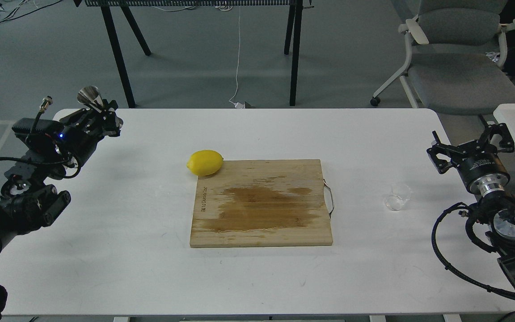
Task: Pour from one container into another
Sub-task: 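Carry the jigger with the left gripper over the cutting board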
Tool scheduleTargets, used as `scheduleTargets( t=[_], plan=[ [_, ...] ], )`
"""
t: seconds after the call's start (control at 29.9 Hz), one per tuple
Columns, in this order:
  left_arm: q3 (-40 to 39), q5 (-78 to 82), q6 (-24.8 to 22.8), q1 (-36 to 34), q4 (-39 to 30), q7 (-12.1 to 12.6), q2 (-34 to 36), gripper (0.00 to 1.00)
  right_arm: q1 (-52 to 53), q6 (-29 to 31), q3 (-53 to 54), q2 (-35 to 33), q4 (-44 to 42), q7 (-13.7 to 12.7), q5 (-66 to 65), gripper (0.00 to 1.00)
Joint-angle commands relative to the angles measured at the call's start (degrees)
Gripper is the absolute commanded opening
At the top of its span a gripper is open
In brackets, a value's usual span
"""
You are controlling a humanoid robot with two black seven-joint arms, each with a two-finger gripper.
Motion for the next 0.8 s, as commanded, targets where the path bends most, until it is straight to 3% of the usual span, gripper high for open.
scheduleTargets(
  t=[0.0, 0.1, 0.37, 0.77],
  plan=[
    [1.39, 0.34, 0.0, -4.21, -6.49, 0.0, -0.67, 0.03, -0.49, 0.0, 0.15, -0.25, -0.83, 0.0, 0.0, 1.0],
    [3.93, 0.6, 0.0, -6.06, -9.14, 0.0, -3.21, 0.03, -0.4, 0.0, 0.23, -0.25, -3.11, 0.0, 0.0, 1.0],
    [14.03, 3.32, 0.0, -6.59, -9.06, 0.0, -20.53, 0.04, -0.22, 0.0, 0.15, -0.08, -4.35, 0.0, 0.0, 1.0],
    [21.43, 5.43, 0.0, -1.23, -9.06, 0.0, -20.53, 0.05, -0.4, 0.0, 0.06, 0.45, -4.52, 0.08, 0.0, 1.0]
  ],
)
